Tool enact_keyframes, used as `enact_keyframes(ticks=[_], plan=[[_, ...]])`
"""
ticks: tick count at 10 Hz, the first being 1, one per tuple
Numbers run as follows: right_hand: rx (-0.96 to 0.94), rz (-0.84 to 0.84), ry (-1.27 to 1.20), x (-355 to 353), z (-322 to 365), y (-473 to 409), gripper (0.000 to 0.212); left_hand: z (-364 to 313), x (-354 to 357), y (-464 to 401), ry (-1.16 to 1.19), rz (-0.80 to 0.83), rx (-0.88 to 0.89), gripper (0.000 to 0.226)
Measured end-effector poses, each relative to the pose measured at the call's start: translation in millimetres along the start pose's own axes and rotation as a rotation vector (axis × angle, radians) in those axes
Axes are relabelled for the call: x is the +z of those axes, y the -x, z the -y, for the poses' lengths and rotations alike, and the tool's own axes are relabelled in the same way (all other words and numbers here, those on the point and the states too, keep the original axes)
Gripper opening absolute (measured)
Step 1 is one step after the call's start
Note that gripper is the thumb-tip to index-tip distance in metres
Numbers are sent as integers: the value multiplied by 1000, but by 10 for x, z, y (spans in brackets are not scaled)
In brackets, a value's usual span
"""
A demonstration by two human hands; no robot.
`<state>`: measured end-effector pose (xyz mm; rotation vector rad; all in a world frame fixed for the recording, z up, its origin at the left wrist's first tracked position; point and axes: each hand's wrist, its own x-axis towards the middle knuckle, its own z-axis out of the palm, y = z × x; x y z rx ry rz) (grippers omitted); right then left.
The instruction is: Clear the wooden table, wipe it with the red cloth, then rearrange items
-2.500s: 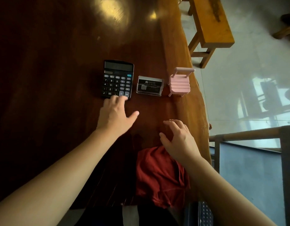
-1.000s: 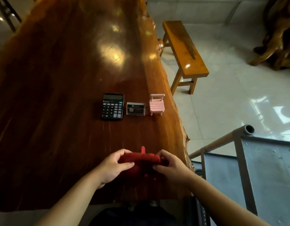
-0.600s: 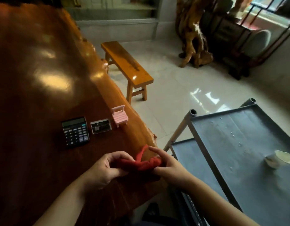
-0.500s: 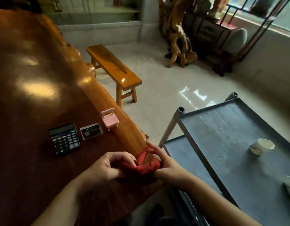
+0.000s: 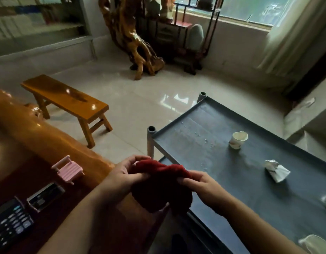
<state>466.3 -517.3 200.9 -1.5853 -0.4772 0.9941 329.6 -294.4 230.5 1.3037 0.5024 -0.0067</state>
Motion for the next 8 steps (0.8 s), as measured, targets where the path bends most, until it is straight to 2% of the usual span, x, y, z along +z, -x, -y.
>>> enact_keyframes(ticks=[2,3,5,6,7,8], plan=[[43,-253,-129,-575,-33,-211,17,-93,429,-1022,-66,13,-37,38],[91,-373,-84,-852,-60,-385,15,-92,649,-1551,-113,10,-71,34],[220,-489,-52,-1376,-185,-871,16,-30,1003,-2378,-250,-50,-157,35],[253,-512,9,-1573,-303,-1111,13,95,1107,-2638,-297,-119,-192,50],[289,-493,116,-1630,-415,-1278,19,129,1132,-2650,-421,-181,-157,63],[258,-552,474,-1692,-448,-1279,34,172,1059,-2533,-512,-228,-85,63]])
